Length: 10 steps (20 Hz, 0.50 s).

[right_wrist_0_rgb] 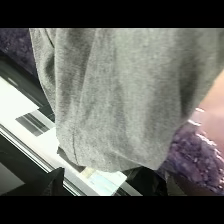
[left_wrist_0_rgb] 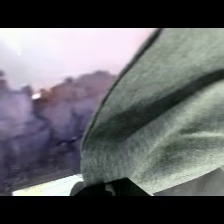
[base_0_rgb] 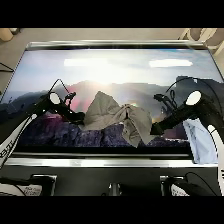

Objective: Fold the shirts.

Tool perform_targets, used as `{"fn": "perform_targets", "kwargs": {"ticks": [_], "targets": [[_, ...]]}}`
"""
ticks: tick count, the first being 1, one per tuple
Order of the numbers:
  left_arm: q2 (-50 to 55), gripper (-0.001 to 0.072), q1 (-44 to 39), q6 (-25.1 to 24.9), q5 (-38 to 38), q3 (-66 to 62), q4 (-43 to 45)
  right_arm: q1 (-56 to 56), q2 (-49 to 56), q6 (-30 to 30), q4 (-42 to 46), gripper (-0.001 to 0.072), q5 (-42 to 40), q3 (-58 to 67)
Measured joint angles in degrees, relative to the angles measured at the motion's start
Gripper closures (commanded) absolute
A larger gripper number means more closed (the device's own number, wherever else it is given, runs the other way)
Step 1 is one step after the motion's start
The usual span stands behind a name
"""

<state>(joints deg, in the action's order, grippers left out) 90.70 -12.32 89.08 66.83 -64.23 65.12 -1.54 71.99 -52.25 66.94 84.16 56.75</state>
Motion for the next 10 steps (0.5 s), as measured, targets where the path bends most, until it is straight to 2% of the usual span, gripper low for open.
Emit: {"fn": "perform_targets", "kwargs": {"ticks": [7,8,9,10], "targets": [[-0.66,0.0681,-0.52,-4.98,-0.74,0.13,-6.51,2.27,0.24,-1.09,-0.17,0.0018,-6.23,-7.02],[-0.83,0.0681,-0.55,-5.44,-0.87,0.13,-6.91,2.29,0.46,-1.14,-0.46,0.0189,-6.97,-7.67],[-1.01,0.0681,-0.61,-5.79,-0.92,0.13,-7.23,2.34,0.76,-1.14,-0.85,0.0504,-7.8,-8.2],[-1.22,0.0682,-0.66,-6.05,-0.87,0.13,-7.54,2.4,1.05,-1.16,-1.22,0.0683,-8.28,-8.55]]}}
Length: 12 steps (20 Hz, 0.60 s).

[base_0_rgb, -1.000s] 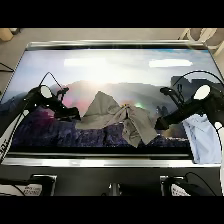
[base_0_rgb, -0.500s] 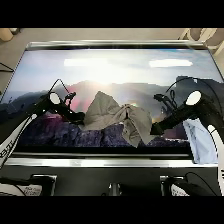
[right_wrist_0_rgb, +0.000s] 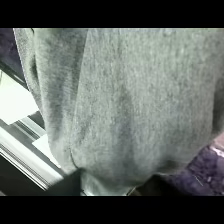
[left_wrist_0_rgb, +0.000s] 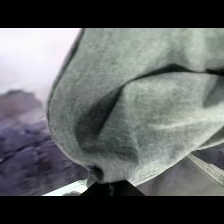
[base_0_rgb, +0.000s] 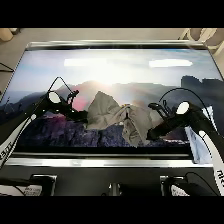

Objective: Fold the shirts.

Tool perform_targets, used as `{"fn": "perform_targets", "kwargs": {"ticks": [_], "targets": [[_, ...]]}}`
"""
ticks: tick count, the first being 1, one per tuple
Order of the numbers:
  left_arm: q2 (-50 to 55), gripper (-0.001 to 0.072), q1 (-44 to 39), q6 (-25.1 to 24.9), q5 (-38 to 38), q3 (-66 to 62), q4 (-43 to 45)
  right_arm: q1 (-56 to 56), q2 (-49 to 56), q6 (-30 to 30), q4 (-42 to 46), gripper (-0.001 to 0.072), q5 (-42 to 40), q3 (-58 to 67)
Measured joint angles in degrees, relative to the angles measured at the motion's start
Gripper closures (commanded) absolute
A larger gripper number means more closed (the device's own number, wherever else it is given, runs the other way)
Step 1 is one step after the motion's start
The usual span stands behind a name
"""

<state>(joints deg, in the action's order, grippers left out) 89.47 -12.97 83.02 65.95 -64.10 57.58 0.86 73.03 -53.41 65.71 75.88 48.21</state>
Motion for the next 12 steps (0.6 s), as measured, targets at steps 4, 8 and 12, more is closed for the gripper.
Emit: {"fn": "perform_targets", "kwargs": {"ticks": [4,8,12], "targets": [[-3.15,0.0684,0.0,-0.52,-0.11,-2.34,-0.61,0.0,-0.66,0.39,-0.35,0.069,0.33,1.75],[-13.09,0.0684,0.59,-0.68,-2.36,-13.62,-0.48,-0.04,-7.61,1.09,4.66,0.0689,4.22,15.54],[-26.49,0.0683,1.97,3.26,-8.87,-32.09,2.95,-0.04,-18.4,-0.46,14.93,0.0689,0.33,40.63]]}}
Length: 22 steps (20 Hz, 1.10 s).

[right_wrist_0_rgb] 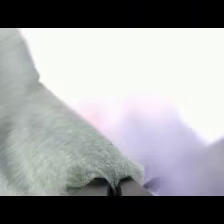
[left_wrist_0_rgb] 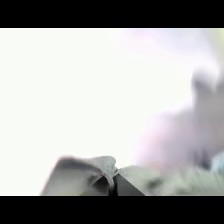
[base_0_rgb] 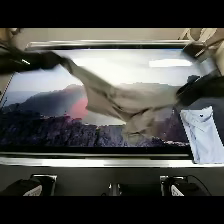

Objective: Fold the shirts.

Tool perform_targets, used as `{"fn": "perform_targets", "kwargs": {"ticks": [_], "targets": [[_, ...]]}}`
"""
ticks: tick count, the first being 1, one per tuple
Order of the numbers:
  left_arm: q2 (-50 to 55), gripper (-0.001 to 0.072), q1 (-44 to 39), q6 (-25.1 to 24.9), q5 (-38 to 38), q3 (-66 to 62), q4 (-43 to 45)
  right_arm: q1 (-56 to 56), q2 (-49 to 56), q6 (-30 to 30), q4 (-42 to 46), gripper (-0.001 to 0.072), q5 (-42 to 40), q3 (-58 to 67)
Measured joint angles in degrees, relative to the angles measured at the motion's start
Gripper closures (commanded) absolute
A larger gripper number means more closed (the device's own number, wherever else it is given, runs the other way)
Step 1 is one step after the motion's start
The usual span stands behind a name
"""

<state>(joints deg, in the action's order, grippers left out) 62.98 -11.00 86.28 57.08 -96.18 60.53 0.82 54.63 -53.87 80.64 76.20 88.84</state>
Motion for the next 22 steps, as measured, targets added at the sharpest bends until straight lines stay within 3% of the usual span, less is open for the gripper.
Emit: {"fn": "perform_targets", "kwargs": {"ticks": [6,11,16,19,22], "targets": [[-16.41,0.0684,0.52,5.53,-12.44,-12.26,6.51,0.0,-12.04,-5.86,4.9,0.0689,-11.26,19.76],[-19.91,0.0683,0.63,8.7,-7.89,-13.55,15.19,0.0,-14.47,-7.06,6.67,0.0688,-12.07,22.64],[-19.15,0.0682,0.63,9.77,-1.53,-8.85,21.64,0.0,-9.16,-7.45,9.62,0.0688,0.15,23.15],[-16.7,0.0682,0.63,10.14,1.18,-0.92,24.81,0.0,-0.09,-7.06,9.92,0.0687,10.75,21.97],[-12.31,0.0682,0.63,10.45,1.68,8.48,26.67,0.0,10.49,-6.54,8.59,0.0688,13.44,18.03]]}}
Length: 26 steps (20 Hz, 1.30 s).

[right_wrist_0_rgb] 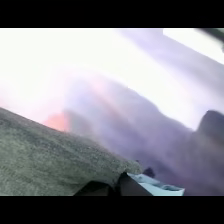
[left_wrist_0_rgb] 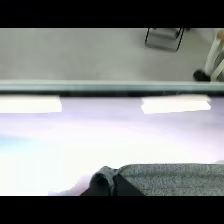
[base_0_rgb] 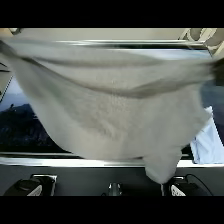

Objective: Fold the shirts.

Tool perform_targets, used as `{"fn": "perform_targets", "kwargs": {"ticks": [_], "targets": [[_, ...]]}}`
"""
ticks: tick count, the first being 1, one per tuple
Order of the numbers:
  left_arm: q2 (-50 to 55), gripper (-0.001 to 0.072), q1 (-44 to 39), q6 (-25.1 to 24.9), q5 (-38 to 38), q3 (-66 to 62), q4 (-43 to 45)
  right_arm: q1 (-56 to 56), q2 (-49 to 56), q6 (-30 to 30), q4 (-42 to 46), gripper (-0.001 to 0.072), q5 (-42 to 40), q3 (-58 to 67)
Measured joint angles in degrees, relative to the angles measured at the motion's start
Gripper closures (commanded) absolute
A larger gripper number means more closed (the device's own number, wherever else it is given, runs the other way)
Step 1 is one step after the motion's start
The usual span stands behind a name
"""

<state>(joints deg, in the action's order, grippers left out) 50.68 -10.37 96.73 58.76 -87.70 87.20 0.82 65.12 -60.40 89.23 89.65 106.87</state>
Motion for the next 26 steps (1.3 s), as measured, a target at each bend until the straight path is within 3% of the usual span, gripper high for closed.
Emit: {"fn": "perform_targets", "kwargs": {"ticks": [5,10,11,12,13,14,16,18,22,26], "targets": [[13.57,0.0681,0.98,2.32,-4.76,7.93,1.14,0.0,18.18,-2.71,-9.03,0.0687,-7.93,-6.01],[26.47,0.0679,2.99,6.58,-7.32,7.56,0.44,0.04,28.24,-5.35,-17.18,0.0686,-19.15,-7.28],[28.39,0.0662,3.08,7.69,-7.5,7.45,-0.96,0.24,29.94,-5.95,-17.94,0.0641,-20.39,-7.37],[30.27,0.0473,2.91,8.57,-7.63,7.39,-2.69,0.5,31.47,-6.54,-18.6,0.0413,-21.24,-7.45],[31.78,0.0187,2.69,9.22,-7.48,7.37,-4.2,0.76,32.85,-6.73,-19.28,0.0145,-21.97,-7.52],[33.0,0.0056,2.62,9.79,-6.91,7.28,-5.68,0.92,33.75,-6.78,-19.93,0.0053,-22.38,-7.52],[34.16,0.0093,3.39,9.35,-3.26,6.8,-7.43,-0.04,34.45,-5.18,-20.46,0.0046,-21.66,-7.02],[34.29,0.0181,5.05,4.59,3.98,6.78,-8.26,-3.32,34.56,-2.16,-19.74,0.0098,-17.44,-5.97],[31.06,0.018,9.79,-2.69,15.63,14.75,-10.14,-12.81,34.73,1.53,-18.97,0.0192,-4.31,-6.47],[28.35,0.018,12.63,-6.62,17.75,28.3,-14.91,-18.93,34.8,3.48,-19.58,0.0193,3.98,-9.38]]}}
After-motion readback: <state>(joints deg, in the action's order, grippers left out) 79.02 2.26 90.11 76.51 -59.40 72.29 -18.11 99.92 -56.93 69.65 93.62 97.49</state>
